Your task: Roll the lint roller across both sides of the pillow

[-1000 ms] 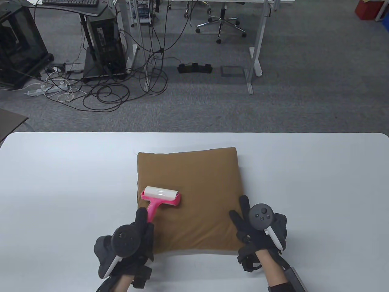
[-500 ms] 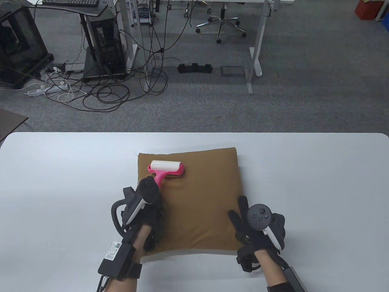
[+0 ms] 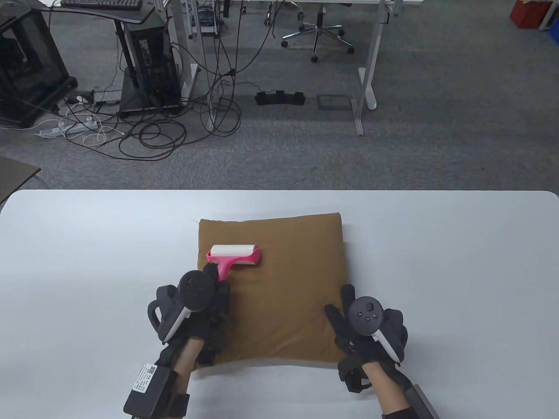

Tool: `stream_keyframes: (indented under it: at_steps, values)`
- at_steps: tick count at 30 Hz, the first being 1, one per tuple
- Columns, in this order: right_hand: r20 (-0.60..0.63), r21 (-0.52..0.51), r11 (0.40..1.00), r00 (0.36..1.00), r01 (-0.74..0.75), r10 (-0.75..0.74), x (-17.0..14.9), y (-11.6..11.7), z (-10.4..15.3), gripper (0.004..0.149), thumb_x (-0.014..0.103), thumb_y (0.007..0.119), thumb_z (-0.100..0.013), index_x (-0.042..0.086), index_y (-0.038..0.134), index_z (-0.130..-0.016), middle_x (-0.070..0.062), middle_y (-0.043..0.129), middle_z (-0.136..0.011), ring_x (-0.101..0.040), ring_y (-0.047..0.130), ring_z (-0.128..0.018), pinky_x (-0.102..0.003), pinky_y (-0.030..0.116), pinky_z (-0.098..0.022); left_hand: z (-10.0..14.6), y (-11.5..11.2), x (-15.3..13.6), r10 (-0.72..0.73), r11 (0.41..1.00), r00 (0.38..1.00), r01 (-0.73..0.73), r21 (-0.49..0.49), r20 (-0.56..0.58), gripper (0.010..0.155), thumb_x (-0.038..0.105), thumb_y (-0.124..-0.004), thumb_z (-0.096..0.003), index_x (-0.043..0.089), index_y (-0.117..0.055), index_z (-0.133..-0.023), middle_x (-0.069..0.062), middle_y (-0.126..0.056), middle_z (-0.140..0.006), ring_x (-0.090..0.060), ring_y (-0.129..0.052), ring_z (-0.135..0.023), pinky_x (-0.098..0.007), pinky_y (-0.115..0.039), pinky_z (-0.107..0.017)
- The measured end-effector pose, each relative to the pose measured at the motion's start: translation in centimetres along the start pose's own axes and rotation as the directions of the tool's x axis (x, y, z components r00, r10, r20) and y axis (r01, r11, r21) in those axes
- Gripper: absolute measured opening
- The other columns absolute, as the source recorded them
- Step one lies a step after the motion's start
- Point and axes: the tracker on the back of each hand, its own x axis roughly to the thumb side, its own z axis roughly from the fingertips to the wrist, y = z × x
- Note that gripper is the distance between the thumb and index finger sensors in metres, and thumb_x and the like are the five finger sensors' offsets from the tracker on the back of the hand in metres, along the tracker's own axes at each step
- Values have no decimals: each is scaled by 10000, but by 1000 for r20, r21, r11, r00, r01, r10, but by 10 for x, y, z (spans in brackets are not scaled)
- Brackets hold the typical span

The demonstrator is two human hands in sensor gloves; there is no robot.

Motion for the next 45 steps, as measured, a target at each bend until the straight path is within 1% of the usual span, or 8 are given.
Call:
stream_keyframes:
  at_steps: [9,16,22,29,32,37,40,45]
  values:
    - [-3,5,1000,1000,10,-10,-1,0,2,706,560,554,-582,124,403,-1116,-281,941,-800,-311,1071,-356,-474,871,-247,48,17,-19,-12,999,998,9,41,62,632,524,-737,-492,66,-750,-928,-8,-1050,-184,-78,-891,133,-420,-892,-81]
    - [-5,15,1000,1000,14,-14,-1,1,3,706,557,551,-583,127,389,-1119,-286,925,-817,-322,1064,-375,-483,863,-261,79,29,-27,-4,1000,995,3,7,97,624,512,-756,-486,29,-797,-879,4,-1042,-125,-74,-873,169,-409,-888,-47]
    - [-6,15,1000,1000,11,-11,-1,1,3,705,556,548,-584,126,388,-1119,-285,922,-822,-324,1063,-378,-485,862,-263,92,39,-29,27,1000,991,-26,-4,128,618,489,-781,-481,-14,-827,-836,-1,-1063,-95,-91,-883,192,-406,-893,-38]
    - [-12,22,1000,1000,19,-18,-2,1,4,706,554,544,-585,123,382,-1120,-286,919,-826,-328,1060,-387,-490,859,-270,96,46,-19,135,980,973,-159,120,187,569,419,-796,-483,21,-791,-890,-41,-1080,-122,-112,-889,207,-418,-892,-23]
    - [-12,23,1000,1000,19,-19,-2,1,4,707,554,544,-584,123,381,-1120,-286,917,-828,-330,1060,-389,-491,858,-271,99,36,-9,133,986,969,-151,72,208,552,419,-782,-493,64,-779,-915,-45,-1088,-163,-109,-897,191,-419,-893,-35]
    - [-13,23,1000,1000,17,-17,-2,1,4,708,554,544,-584,123,379,-1120,-286,916,-829,-330,1059,-391,-492,857,-273,95,13,4,10,999,982,-16,30,190,586,455,-778,-501,99,-711,-962,-36,-1102,-260,-100,-924,131,-420,-902,-85]
    - [-15,25,1000,1000,16,-16,-2,2,3,708,554,543,-583,123,380,-1120,-287,917,-828,-329,1059,-391,-491,858,-273,85,6,8,33,999,980,-39,24,194,631,478,-809,-487,102,-686,-979,-41,-1099,-288,-107,-938,104,-432,-900,-105]
    - [-16,27,999,1000,17,-17,-3,2,3,708,556,541,-583,124,378,-1121,-287,915,-830,-330,1058,-395,-493,856,-275,55,-3,22,2,995,988,13,-94,156,737,472,-801,-495,96,-512,-1060,-73,-1067,-488,-127,-980,-31,-458,-890,-202]
